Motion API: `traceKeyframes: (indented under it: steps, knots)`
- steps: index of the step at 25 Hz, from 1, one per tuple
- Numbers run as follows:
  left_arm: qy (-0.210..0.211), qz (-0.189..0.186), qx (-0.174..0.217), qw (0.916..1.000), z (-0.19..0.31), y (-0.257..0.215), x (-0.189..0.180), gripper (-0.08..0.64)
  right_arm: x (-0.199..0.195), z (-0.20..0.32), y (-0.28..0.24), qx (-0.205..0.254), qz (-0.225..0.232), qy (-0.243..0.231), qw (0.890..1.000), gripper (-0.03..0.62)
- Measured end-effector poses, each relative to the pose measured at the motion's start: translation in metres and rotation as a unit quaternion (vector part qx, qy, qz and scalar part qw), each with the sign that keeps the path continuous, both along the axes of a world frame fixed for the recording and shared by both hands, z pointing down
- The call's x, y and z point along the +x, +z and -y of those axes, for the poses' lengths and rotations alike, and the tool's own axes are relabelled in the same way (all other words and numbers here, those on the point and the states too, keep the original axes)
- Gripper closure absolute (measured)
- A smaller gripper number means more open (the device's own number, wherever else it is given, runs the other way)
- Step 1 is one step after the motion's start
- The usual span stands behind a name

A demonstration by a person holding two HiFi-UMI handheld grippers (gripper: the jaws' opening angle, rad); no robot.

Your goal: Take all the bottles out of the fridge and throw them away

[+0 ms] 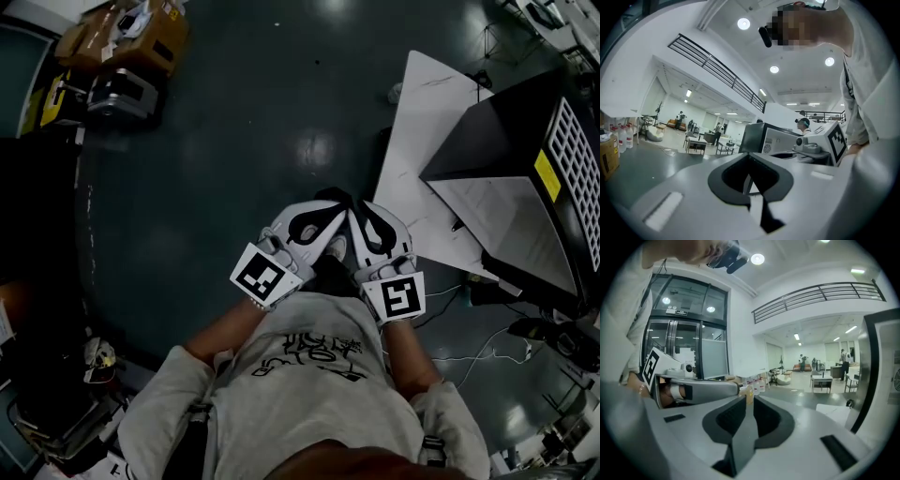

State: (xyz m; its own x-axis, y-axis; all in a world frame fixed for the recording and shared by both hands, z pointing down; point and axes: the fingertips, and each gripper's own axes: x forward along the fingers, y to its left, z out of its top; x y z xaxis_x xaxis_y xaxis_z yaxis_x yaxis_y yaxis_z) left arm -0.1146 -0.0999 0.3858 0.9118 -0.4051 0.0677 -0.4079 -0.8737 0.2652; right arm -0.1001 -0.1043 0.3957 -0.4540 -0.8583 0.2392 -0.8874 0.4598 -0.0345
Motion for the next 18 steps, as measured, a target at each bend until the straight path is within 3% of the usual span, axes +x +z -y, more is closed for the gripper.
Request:
traceKeyframes:
  steps: [5,9,18]
  knots:
    - [0.011,-0.01,0.012,0.9998,-0.007,-0.031,0.009,0.554,0.007,-0.009,-0.029,-0.004,0.01,0.009,1.0,0.549]
    - [0.014,-0.021,0.043,0.9988,-0.01,-0.052,0.011,0.554,0.01,-0.014,-0.05,0.012,0.008,0.006,1.0,0.552]
    - [0.022,-0.024,0.052,0.9981,-0.019,-0.081,0.011,0.554,0.011,-0.023,-0.083,0.023,-0.004,-0.007,1.0,0.562]
